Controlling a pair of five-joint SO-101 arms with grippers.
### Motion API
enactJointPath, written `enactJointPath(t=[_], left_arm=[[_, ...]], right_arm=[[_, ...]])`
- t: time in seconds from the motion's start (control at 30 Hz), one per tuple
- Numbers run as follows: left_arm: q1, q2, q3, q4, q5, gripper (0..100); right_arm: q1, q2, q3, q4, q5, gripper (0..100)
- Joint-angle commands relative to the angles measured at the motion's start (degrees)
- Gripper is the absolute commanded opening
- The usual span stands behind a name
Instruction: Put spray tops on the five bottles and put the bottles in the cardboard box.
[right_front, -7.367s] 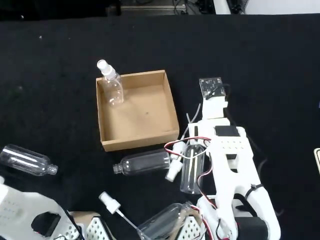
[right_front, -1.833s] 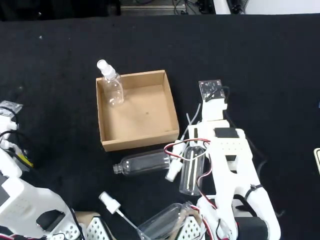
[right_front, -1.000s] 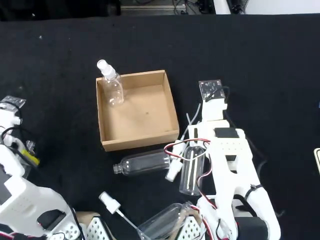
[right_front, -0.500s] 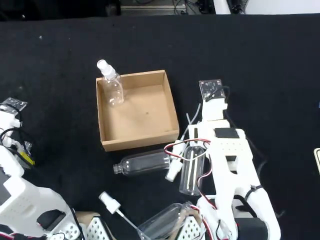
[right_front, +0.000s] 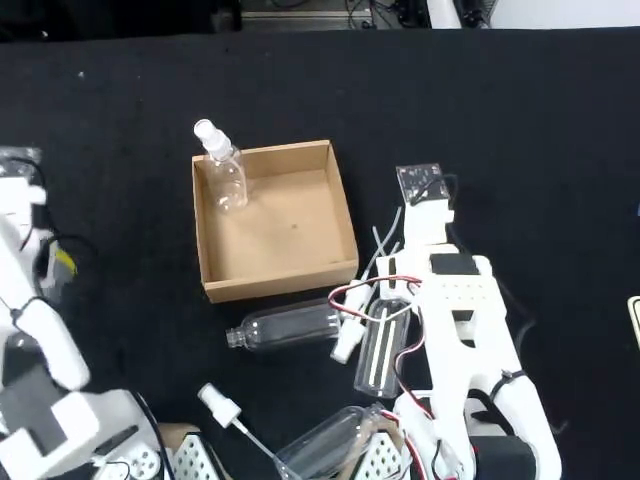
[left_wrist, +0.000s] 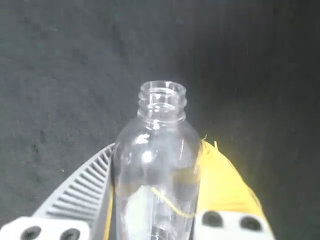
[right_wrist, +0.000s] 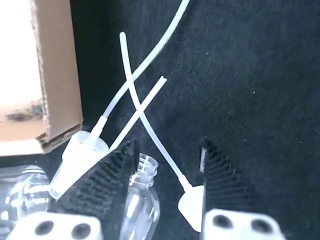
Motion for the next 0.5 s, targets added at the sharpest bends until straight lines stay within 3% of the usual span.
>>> enactJointPath(t=[0.0,0.27,0.47], left_arm=[[2.33,-8.88,6.11,-11.16,20.13,3],[5.05,-17.85,26.33,-31.82,34.46,3],[4.97,-23.56,32.84,-36.22,42.02,3]], right_arm=[[-0.62,-2.86,-4.79,1.05,-0.09,17.0],[-2.73,-2.86,-17.98,17.41,6.86,17.0],[-14.15,-4.62,-21.14,26.46,13.45,16.9]])
